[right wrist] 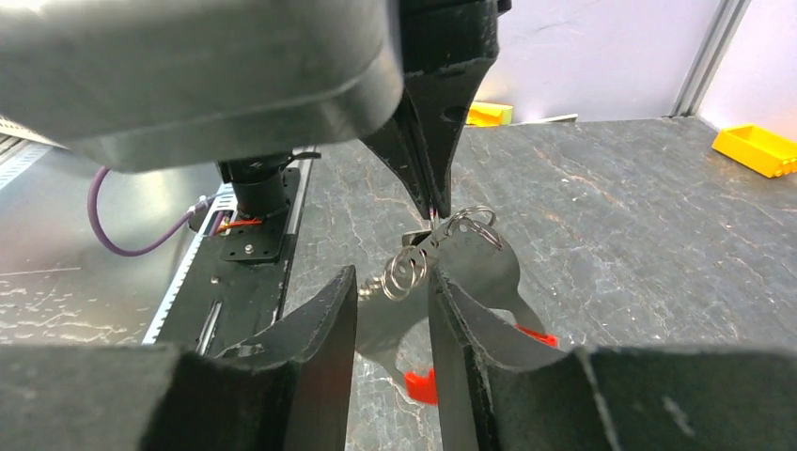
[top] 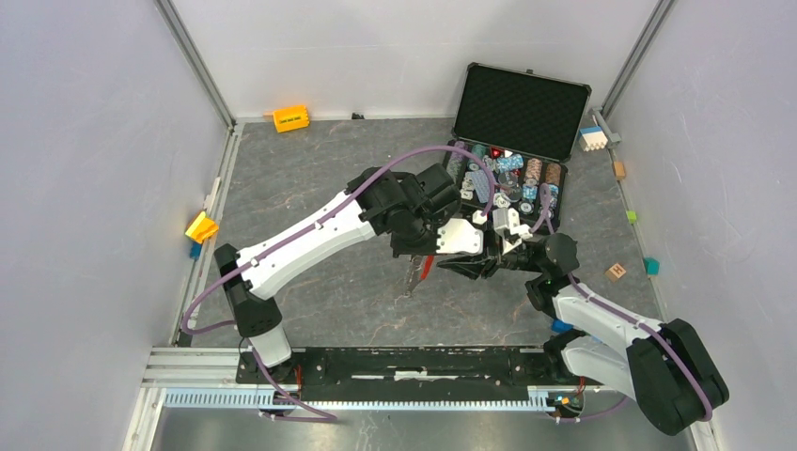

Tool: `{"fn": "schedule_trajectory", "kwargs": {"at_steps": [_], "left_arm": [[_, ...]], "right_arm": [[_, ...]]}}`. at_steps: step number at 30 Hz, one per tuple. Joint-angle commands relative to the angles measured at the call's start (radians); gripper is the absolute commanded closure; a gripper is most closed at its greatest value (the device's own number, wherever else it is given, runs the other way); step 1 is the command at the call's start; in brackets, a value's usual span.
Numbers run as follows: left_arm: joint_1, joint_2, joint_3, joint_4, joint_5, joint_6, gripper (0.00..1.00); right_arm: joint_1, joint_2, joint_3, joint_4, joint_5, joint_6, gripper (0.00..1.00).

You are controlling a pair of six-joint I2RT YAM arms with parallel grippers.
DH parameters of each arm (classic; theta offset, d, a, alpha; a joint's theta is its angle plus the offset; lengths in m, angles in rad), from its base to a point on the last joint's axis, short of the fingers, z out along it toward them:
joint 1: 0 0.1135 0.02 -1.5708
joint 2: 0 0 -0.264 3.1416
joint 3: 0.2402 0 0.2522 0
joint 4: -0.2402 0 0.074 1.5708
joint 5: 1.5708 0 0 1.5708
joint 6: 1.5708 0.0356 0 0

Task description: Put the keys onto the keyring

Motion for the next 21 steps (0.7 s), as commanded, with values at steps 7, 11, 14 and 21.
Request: {"fn": "schedule_trajectory", "kwargs": {"at_steps": [7, 11, 14, 21], "left_arm": [[-0.048, -0.002, 0.007, -0.078, -0.312, 0.115, 0.98], [-0.084, -0.001, -0.031, -0.081, -0.393, 0.121, 0.98], [-0.108, 0.003, -0.06, -0.08, -0.489, 0.125, 0.98], [-0.121, 0.015, -0.042, -0.11, -0.506, 0.124, 0.98]], "right_arm": [[-0.015, -0.011, -0.02, 0.086, 0.048, 0.017, 0.61], [-0.016, -0.01, -0.02, 0.084, 0.048, 0.014, 0.61], [-0.02, -0.016, -0.02, 0.072, 0.05, 0.006, 0.61], [-0.026, -0.023, -0.022, 0.063, 0.047, 0.001, 0.61]]}}
